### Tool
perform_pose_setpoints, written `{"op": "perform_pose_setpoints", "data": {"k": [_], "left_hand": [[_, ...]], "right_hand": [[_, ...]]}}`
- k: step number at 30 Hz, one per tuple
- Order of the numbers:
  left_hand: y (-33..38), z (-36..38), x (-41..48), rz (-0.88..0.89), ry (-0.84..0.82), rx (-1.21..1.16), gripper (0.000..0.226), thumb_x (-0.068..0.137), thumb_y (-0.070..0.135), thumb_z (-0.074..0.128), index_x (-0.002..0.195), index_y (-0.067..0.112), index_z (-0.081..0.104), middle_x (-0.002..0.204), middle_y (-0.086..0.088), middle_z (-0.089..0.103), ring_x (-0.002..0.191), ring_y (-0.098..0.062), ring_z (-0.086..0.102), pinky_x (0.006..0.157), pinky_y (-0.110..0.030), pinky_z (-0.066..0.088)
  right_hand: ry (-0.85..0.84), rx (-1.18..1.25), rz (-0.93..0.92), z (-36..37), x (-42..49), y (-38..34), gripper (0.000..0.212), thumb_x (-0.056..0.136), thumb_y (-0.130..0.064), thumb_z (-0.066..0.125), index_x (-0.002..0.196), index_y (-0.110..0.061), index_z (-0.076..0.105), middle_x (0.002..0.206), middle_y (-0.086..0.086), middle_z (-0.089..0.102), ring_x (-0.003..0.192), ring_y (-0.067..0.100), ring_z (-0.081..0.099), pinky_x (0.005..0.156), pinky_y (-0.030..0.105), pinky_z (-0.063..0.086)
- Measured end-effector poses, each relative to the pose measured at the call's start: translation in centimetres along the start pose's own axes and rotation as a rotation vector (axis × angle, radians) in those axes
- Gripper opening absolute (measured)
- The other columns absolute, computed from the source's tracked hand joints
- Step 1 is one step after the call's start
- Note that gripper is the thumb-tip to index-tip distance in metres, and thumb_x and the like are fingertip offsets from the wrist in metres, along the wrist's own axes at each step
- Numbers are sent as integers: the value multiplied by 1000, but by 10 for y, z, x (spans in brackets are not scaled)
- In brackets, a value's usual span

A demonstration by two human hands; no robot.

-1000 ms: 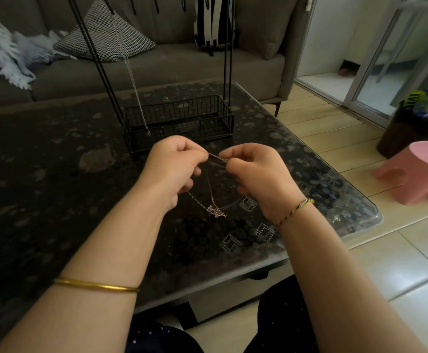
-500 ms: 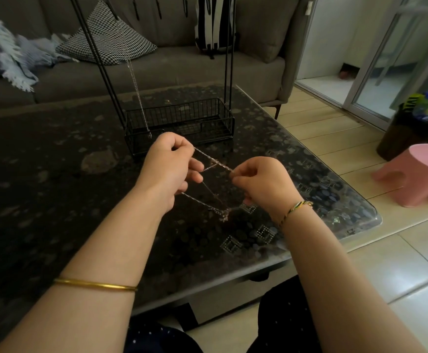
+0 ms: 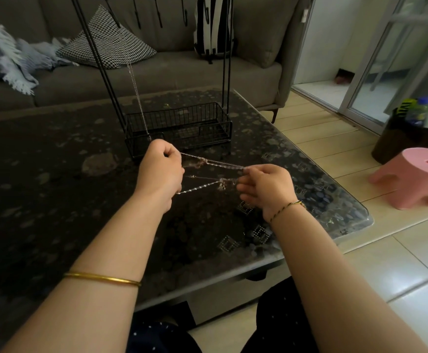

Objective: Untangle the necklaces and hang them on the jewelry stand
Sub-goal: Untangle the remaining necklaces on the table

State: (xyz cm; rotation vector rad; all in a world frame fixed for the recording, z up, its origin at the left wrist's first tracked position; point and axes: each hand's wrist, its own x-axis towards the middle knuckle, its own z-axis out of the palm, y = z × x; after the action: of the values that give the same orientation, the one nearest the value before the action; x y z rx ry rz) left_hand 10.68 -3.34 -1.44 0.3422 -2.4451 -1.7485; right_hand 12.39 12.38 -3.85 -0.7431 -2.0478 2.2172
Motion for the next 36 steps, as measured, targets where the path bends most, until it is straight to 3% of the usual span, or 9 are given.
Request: {"op": "perform_pose_setpoints", "data": {"k": [3,8,12,15,18,21,27,30,36], "left_hand": [[-3,3,0,-2,-16,49,15,103,17,39,108,14,52,86,2,50,84,-16,57,52,-23,44],[-7,10,-3,4,-62,164,14,104,18,37,105,17,50,83,10,42,86,-19,61,58,-27,50],[-10,15,-4,19,-108,256,15,104,18,35,102,20,49,84,11,39,88,-21,62,66,-33,56],[-14,18,-4,35,-131,299,15,103,17,33,99,21,47,84,12,39,89,-22,63,63,-31,55],[-18,19,-3,54,-136,299,15,103,15,32,100,19,46,84,12,38,92,-24,63,55,-27,53],[-20,18,0,64,-107,297,15,103,15,32,101,19,46,87,10,42,95,-24,62,48,-22,43],[-21,13,3,120,-55,339,14,104,17,32,99,18,45,103,1,47,94,-20,62,45,-19,41],[-23,13,4,118,-54,354,13,103,16,36,98,17,47,103,-1,51,92,-20,62,47,-20,42],[-23,9,4,-38,-187,346,15,98,8,45,91,19,51,99,-6,60,86,-16,65,52,-22,43]], "right_hand": [[-32,305,172,1,-4,1,17,100,-21,46,101,-8,57,82,6,63,71,17,65,68,33,58],[-16,539,284,-2,-6,2,30,97,-36,47,108,-9,54,93,7,63,78,20,65,61,33,53],[-25,623,313,-4,-4,3,36,96,-43,47,80,-11,51,85,5,61,73,19,63,65,36,54],[10,654,284,-6,-3,2,40,98,-42,44,73,-11,50,61,0,43,53,13,44,59,32,50],[19,423,193,-6,-4,1,35,100,-34,41,75,-12,51,52,-4,33,40,8,27,39,21,32],[4,18,90,-8,-5,-1,31,100,-26,41,76,-12,56,58,-1,36,44,10,28,30,17,24],[-290,-679,50,-12,-13,-6,47,102,-34,34,75,-9,62,65,6,59,44,10,36,38,19,28],[-432,-704,134,-12,-13,-4,52,102,-40,30,81,-7,64,63,7,65,39,9,28,33,16,25],[-417,-614,193,-8,-9,-2,55,102,-42,27,81,-7,64,50,4,60,28,7,27,31,12,23]]}}
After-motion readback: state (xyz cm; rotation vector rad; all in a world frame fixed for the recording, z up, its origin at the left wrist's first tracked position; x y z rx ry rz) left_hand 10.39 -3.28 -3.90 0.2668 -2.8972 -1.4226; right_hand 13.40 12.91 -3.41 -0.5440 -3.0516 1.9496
